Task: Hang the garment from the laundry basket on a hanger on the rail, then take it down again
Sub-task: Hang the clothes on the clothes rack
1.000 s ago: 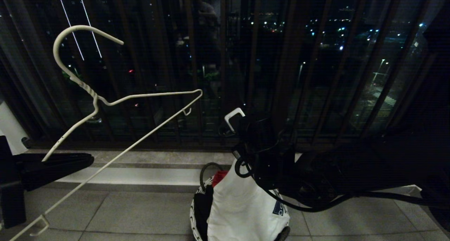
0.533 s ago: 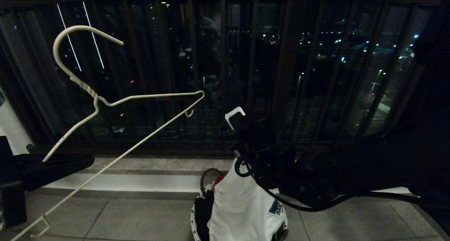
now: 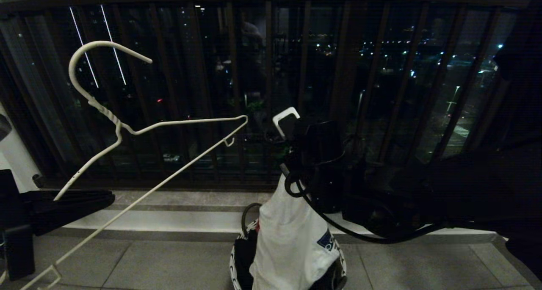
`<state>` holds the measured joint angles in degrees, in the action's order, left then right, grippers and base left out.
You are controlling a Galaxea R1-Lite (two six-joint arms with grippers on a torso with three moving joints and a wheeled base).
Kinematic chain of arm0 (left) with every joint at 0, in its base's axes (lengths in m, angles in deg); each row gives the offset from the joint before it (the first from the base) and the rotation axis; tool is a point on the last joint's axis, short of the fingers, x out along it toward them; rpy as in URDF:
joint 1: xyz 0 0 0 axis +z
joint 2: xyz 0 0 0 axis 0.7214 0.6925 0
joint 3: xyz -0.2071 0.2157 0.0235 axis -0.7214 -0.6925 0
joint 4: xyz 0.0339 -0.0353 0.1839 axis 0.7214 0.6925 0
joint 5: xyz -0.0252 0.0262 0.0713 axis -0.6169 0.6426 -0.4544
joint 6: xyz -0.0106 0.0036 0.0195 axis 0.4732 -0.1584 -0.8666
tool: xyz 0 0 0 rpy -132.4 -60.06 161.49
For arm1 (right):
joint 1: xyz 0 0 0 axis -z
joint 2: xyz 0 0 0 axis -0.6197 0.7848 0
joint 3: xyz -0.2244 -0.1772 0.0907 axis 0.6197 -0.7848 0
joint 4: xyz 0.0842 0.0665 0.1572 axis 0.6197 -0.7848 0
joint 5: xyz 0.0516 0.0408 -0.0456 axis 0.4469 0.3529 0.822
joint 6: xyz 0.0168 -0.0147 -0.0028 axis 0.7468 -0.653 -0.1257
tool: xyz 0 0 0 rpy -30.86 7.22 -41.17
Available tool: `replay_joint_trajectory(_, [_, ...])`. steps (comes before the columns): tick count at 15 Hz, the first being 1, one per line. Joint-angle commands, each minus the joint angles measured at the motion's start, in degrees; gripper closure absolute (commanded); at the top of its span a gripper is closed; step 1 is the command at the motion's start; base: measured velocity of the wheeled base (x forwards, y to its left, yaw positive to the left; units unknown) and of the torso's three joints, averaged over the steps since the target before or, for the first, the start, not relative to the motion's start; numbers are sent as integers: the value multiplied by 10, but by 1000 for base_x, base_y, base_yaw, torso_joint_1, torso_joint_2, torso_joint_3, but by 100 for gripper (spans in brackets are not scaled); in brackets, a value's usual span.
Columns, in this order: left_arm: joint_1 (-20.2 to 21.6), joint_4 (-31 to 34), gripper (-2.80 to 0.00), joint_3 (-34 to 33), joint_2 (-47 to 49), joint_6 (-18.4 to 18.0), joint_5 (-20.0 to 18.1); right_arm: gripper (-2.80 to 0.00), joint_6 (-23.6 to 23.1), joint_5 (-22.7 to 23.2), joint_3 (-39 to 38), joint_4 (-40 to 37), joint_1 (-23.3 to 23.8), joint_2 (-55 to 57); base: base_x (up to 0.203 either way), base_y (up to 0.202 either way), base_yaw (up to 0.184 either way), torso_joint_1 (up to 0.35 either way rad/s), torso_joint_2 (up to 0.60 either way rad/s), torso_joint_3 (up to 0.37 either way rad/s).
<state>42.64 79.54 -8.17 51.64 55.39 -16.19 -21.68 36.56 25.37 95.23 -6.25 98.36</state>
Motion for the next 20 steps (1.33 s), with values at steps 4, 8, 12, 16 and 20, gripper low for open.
replay_joint_trajectory(4, [-1, 52, 0, 4, 15, -10, 1, 0, 82, 0, 104, -173, 0, -49, 0, 0, 0, 0, 0, 0])
replay_joint_trajectory(8, [-44, 93, 0, 2, 27, -40, -6, 0, 177, 1, 241, -361, -2, -46, 0, 0, 0, 0, 0, 0])
replay_joint_trajectory(12, [-98, 89, 0, -13, 27, -35, -33, 0, 190, 2, 259, -385, -6, -30, 0, 0, 0, 0, 0, 0])
replay_joint_trajectory(16, [-114, 73, 0, -13, 30, -8, -33, 0, 189, 1, 265, -384, -22, -10, 0, 0, 0, 0, 0, 0])
replay_joint_trajectory(20, [-114, 41, 0, -21, 44, 13, -29, 0, 189, 0, 265, -386, -36, -6, 0, 0, 0, 0, 0, 0])
